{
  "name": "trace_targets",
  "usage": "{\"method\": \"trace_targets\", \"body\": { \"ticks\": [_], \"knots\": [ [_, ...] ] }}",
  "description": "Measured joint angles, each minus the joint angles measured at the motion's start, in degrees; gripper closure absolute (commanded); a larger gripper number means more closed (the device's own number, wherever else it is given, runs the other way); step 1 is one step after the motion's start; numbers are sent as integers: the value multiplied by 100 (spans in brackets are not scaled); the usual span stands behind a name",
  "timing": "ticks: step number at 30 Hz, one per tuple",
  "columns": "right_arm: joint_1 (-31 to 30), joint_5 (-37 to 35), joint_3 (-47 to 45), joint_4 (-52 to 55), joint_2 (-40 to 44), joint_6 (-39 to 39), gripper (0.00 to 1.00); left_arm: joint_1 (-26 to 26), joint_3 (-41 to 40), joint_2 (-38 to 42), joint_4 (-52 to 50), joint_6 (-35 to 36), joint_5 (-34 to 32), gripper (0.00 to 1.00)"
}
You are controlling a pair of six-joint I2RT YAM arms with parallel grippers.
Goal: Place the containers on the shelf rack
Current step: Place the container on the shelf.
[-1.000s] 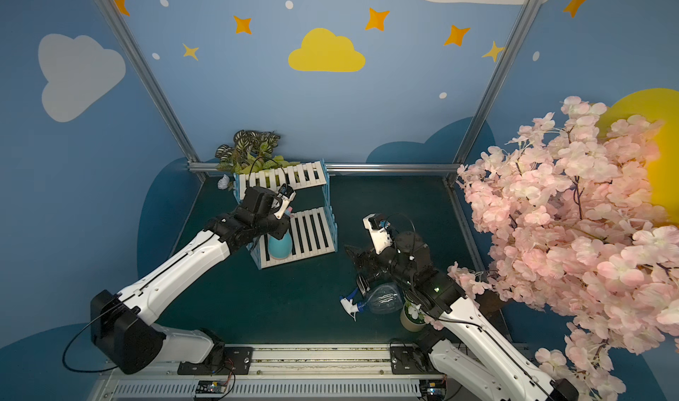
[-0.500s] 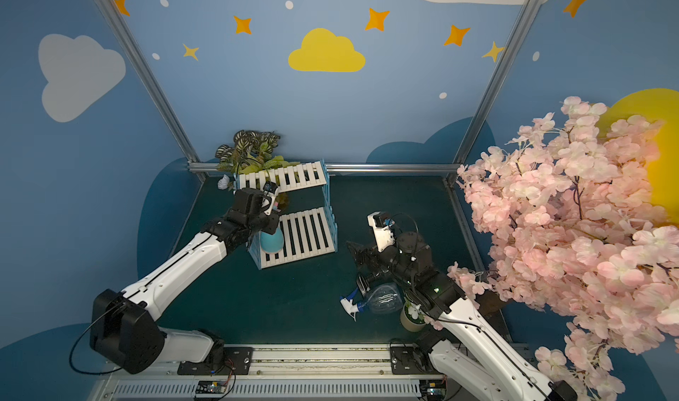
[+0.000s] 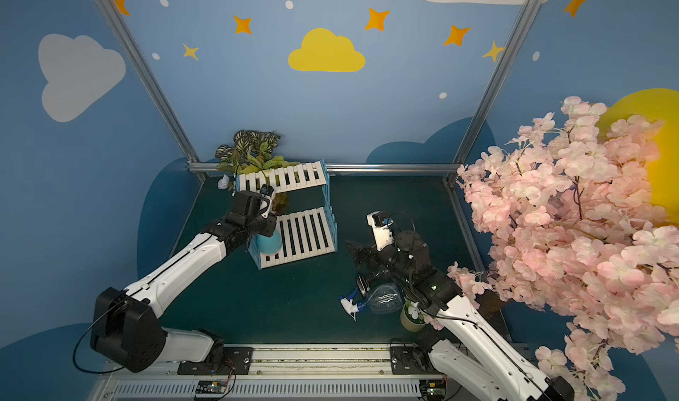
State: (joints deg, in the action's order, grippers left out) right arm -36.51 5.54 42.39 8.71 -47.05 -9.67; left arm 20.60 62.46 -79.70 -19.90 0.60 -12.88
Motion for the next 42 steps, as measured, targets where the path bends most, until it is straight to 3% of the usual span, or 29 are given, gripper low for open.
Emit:
{"method": "trace_targets", "body": {
  "ticks": [6, 12, 20, 25, 30, 34, 38, 42],
  "knots": [
    [0, -2, -20, -11, 0, -50, 7, -57, -7, 170, -20, -68, -22, 50],
    [4, -39, -33, -13, 4, -59, 7, -68, -79, 457, -22, -116, -114, 21],
    [4, -494, 50, 435, 57, -31, 7, -72, -308, 1388, -376, -192, -37, 2],
    [-61, -892, 761, 1587, -367, -68, 11, -70, -345, 2350, -758, -155, 153, 1],
    [-595, -892, 1099, 2398, -793, -74, 20, 52, -319, 3067, -999, 125, 708, 2],
    [-1255, -903, 1266, 3101, -1091, -131, 30, 511, -247, 3167, -1075, 308, 1285, 3],
    [-2044, -1154, 1593, 3646, -1788, -592, 34, 1012, -452, 3112, -850, 245, 1829, 3],
    [-2533, -1309, 1714, 4070, -2680, -1322, 31, 1298, -1239, 3163, -337, -46, 2275, 3]
  ]
}}
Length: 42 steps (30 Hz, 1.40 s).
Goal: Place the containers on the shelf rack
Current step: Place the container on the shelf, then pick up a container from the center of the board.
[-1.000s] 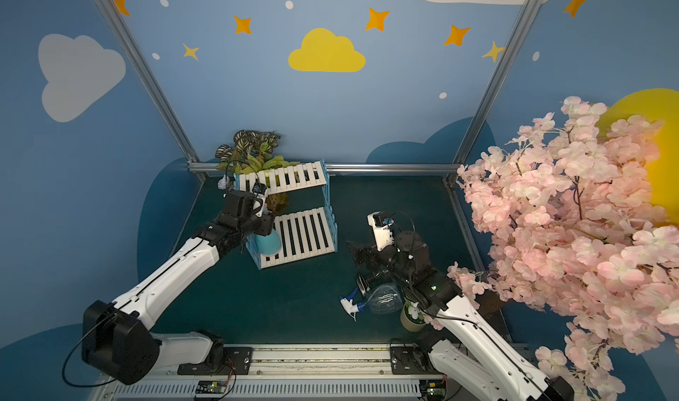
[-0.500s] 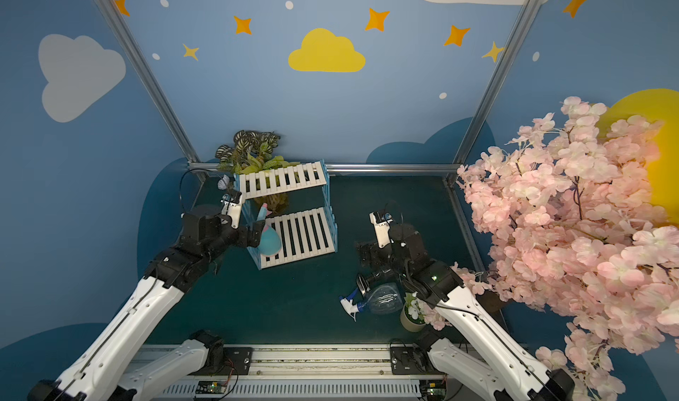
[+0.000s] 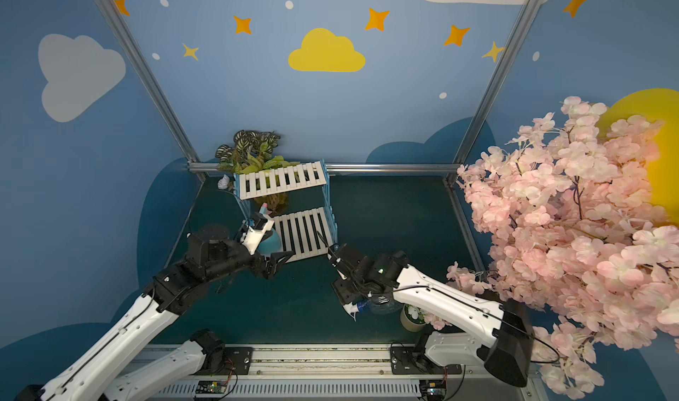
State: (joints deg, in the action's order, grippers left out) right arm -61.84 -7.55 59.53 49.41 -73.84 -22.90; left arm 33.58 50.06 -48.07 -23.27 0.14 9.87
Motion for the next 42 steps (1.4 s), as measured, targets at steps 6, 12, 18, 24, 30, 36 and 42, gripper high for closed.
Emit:
{"method": "trace_targets", "body": {
  "ticks": [6, 12, 18, 24, 30, 36, 42],
  "knots": [
    [-420, -258, -13, 267, -1110, -741, 31, 122, -901, 81, 446, -446, 343, 3],
    [-498, -358, -101, 94, -1554, -973, 34, 127, -986, 310, 752, -595, 363, 3],
    [-393, -332, -308, -258, -1882, -990, 39, 127, -986, 396, 822, -619, 229, 2],
    [-323, -330, -358, -481, -2155, -988, 44, 127, -986, 437, 828, -616, 168, 2],
    [-323, -509, -354, -474, -2234, -977, 54, 127, -988, 461, 828, -616, 144, 1],
    [-345, -597, -326, -439, -2249, -990, 59, 127, -1095, 525, 859, -682, 61, 1],
    [-114, -391, -592, -656, -1589, -1121, 60, 149, -1731, 667, 1362, -1344, 197, 3]
  ]
}}
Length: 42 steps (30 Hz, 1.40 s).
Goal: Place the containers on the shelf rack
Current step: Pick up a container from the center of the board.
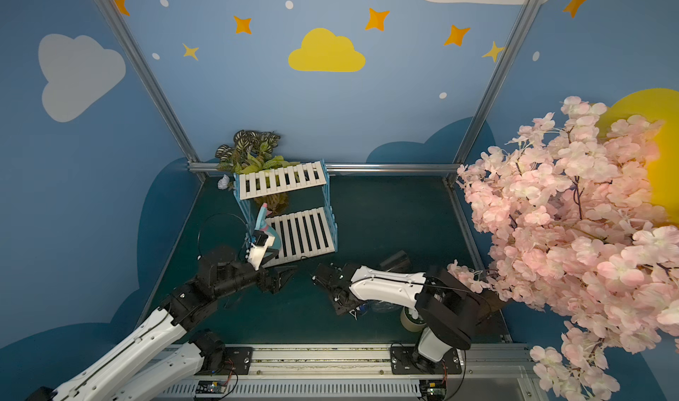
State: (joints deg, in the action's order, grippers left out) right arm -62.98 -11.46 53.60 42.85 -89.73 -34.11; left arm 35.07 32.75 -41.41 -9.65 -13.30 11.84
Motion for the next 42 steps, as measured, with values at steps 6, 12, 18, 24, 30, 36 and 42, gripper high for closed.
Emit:
{"method": "trace_targets", "body": {
  "ticks": [6, 12, 18, 24, 30, 36, 42],
  "knots": [
    [693, 640, -127, -411, 1176, -267, 60, 649, -839, -426, 807, -1054, 114, 4],
    [1244, 1270, -345, -1241, 1888, -815, 61, 1720, -654, -1729, 1532, -1703, -116, 4],
    [1419, 1502, -654, -2177, 2203, -1493, 63, 1847, -151, -2601, 2074, -2033, -155, 5],
    [1425, 1696, -870, -2857, 2291, -2037, 63, 1847, -144, -2922, 2577, -2299, -354, 17],
    [1425, 1908, -940, -3351, 2291, -2365, 63, 1829, -140, -3141, 2758, -2455, -487, 37],
    [1425, 2055, -1047, -3580, 2291, -2538, 64, 1794, -155, -3088, 3008, -2538, -612, 48],
    [1425, 2186, -1121, -3753, 2291, -2677, 64, 1735, -212, -3010, 3211, -2562, -754, 69]
  ]
}}
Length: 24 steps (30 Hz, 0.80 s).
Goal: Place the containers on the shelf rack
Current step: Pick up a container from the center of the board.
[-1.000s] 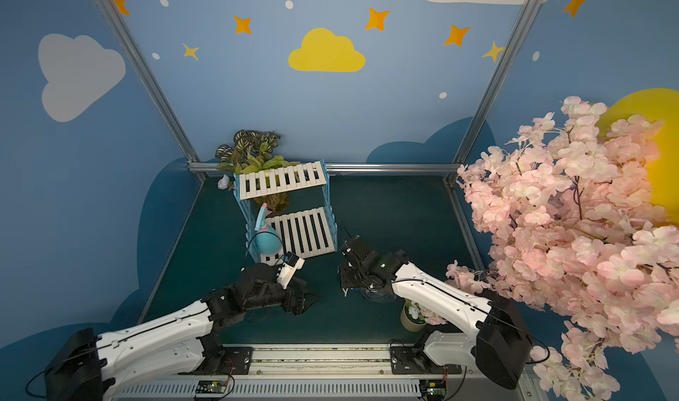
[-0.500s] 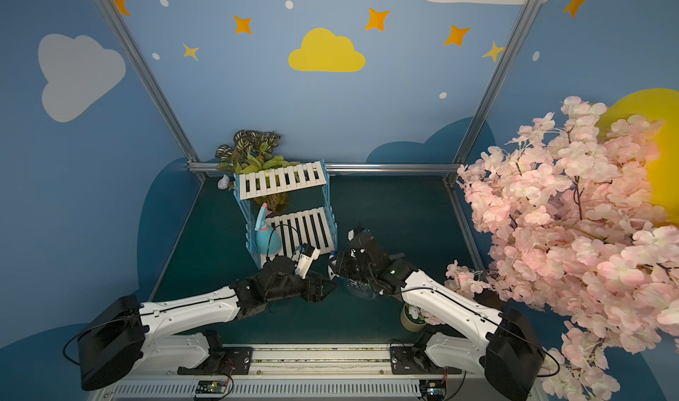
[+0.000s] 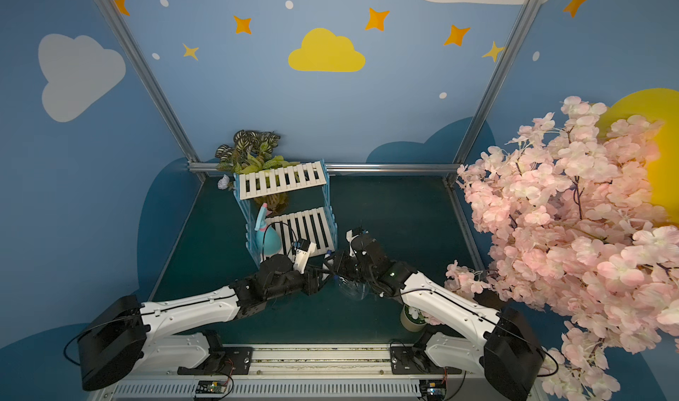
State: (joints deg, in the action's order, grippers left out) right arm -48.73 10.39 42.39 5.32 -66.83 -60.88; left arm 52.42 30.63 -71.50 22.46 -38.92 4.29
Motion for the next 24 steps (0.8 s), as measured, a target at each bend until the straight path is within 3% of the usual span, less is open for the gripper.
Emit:
{"method": "trace_targets", "body": {
  "ticks": [5, 9, 12, 18, 24],
  "knots": [
    [20, -7, 0, -26, 0, -42, 58, -28, -2, 4, -9, 17, -33, 87],
    [31, -48, 35, 0, 28, 59, 21, -17, 37, 72, -190, 138, -50, 97],
    [26, -142, 101, 286, 177, 227, 8, 39, 238, 291, -758, 413, -227, 98],
    [39, -684, 358, 994, 798, 645, 5, 13, 667, 1038, -2159, 1097, -704, 97],
    [234, -1261, 540, 1325, 1447, 1344, 4, -428, 1462, 1322, -3724, 1617, -678, 97]
  ]
}}
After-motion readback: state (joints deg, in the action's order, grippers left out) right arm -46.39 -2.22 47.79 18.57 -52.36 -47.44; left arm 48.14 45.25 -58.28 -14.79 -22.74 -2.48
